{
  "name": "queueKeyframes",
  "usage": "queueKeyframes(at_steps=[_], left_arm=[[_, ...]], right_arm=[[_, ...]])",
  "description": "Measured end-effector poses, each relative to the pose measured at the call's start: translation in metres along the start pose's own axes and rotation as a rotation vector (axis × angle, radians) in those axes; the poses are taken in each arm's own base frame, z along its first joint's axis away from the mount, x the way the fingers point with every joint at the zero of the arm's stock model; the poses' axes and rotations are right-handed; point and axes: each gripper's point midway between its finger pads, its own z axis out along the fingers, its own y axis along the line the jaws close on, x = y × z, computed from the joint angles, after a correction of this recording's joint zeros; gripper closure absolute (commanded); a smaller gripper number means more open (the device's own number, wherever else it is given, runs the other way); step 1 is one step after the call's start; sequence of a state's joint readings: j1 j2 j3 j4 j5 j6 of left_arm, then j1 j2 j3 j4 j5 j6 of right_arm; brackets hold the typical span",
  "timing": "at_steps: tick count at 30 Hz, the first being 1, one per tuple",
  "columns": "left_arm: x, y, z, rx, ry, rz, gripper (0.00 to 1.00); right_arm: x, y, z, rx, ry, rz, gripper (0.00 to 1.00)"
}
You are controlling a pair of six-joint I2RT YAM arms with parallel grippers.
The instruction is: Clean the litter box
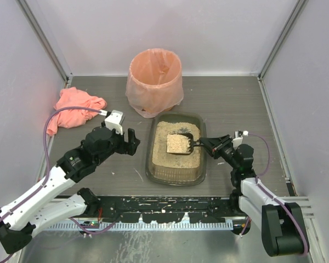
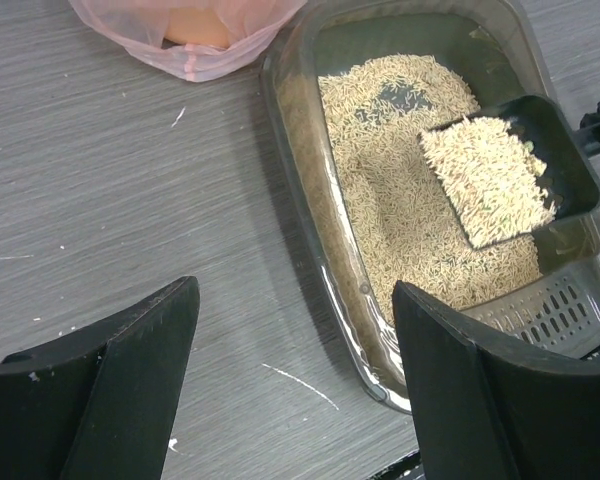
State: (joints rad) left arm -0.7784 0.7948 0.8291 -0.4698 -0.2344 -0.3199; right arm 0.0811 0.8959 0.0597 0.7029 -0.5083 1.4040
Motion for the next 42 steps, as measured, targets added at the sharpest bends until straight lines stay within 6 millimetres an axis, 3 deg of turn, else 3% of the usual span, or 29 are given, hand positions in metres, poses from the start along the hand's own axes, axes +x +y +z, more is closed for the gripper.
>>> queueKeyframes(at_steps=[16,19,28,32,35,38,42], left_arm=[[-0.008,0.005,-0.006,-0.024,-0.018,0.019,0.20],[-0.008,0.006,-0.006,-0.027,-0.018,0.019,0.20],[-0.005,0.007,-0.006,-0.032,-0.006,0.023,0.20],[-0.005,0.009,-0.007,-0.043,-0.006,0.024,0.20],[-0.006,0.010,-0.009,-0.050,-0.004,0.026,0.20],[-0.007,0.012,-0.010,-0.058,-0.011,0.024,0.20],[-0.006,0.013,-0.011,-0.060,-0.007,0.025,0.20]], right_arm=[[-0.018,0.003,-0.004,0.000,-0.058,-0.017,0.99],[-0.012,0.002,-0.004,0.009,-0.032,-0.025,0.99],[-0.021,-0.001,-0.007,0.017,-0.062,-0.020,0.99],[-0.016,-0.003,-0.006,0.024,-0.036,-0.018,0.99],[-0.022,-0.003,-0.006,0.023,-0.062,-0.021,0.99],[-0.013,-0.001,-0.004,0.021,-0.022,-0.027,0.99],[-0.019,0.001,-0.004,0.019,-0.047,-0.035,1.00]])
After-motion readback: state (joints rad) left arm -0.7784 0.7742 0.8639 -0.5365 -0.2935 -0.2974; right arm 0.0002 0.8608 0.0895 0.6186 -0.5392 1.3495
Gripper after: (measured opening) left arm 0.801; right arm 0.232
